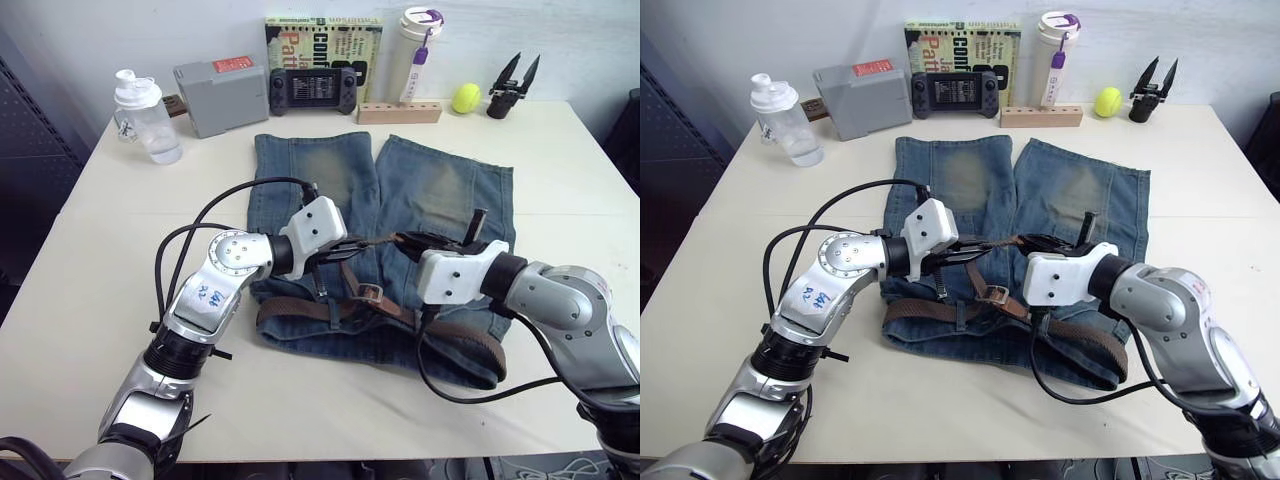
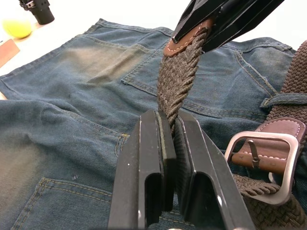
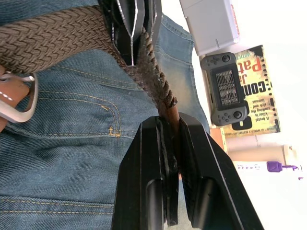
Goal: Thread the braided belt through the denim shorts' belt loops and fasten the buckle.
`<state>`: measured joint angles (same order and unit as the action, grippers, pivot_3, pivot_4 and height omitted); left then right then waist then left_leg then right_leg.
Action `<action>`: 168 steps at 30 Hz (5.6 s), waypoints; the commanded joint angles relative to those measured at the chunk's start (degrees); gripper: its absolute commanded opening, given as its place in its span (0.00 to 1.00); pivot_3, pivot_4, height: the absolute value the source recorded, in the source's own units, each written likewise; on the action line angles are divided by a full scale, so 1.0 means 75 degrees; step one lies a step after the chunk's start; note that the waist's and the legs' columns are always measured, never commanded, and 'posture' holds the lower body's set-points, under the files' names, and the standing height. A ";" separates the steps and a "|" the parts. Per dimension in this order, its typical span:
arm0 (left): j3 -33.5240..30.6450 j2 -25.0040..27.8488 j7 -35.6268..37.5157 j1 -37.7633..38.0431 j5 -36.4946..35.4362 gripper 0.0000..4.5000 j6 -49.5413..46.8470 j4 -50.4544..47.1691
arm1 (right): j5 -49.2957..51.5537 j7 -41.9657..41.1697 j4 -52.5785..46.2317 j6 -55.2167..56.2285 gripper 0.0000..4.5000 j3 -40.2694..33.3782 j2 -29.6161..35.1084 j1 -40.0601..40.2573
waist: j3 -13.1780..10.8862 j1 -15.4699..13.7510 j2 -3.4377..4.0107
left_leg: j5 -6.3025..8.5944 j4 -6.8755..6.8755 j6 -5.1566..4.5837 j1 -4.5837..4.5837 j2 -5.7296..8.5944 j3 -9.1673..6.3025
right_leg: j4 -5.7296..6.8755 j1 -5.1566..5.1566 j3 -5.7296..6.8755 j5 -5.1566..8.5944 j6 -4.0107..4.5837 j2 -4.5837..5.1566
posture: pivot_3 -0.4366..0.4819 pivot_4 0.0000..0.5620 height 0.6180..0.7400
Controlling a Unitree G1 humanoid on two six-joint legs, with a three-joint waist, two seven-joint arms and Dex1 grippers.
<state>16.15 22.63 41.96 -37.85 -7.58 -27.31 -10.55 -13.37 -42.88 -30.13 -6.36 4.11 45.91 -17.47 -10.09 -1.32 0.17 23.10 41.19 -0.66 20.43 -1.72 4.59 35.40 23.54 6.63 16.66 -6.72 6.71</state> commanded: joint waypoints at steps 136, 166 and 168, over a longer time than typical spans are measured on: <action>-0.1020 0.0367 -0.1096 0.2910 0.0186 0.00 0.1733 -0.1597 | 0.5998 -0.0230 0.0185 -0.7319 0.01 0.1439 -0.0493 -0.1632 | 0.0006 0.0003 -0.0001 | 0.0001 -0.0016 0.0001 0.0000 -0.0004 -0.0025 | -0.0018 0.0003 -0.0003 0.0001 0.0003 0.0003 | 0.48 0.27 0.92; -0.0878 0.0577 -0.1002 0.3051 0.0755 0.00 0.2407 -0.1315 | 0.5526 -0.0708 0.0562 -0.6891 0.01 0.1800 -0.0300 -0.1974 | 0.0006 -0.0001 -0.0001 | 0.0001 -0.0014 0.0001 0.0001 -0.0004 -0.0063 | -0.0018 0.0002 0.0002 0.0001 0.0003 0.0005 | 0.48 0.27 0.92; -0.0888 0.0575 -0.1009 0.3048 0.0754 0.00 0.2393 -0.1322 | 0.5495 -0.0714 0.0571 -0.6873 0.01 0.1838 -0.0331 -0.1924 | 0.0006 0.0002 -0.0002 | 0.0001 -0.0015 0.0001 0.0001 -0.0004 -0.0063 | -0.0018 0.0002 0.0001 0.0001 0.0003 0.0005 | 0.48 0.27 0.92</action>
<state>10.08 27.13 34.59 -14.71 -1.90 -9.80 -19.13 28.23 -48.03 -24.67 -58.82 18.08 43.32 -31.82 -10.04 -1.31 0.16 23.10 41.08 -0.66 20.44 -1.75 4.12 35.27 23.56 6.63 16.67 -6.70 6.75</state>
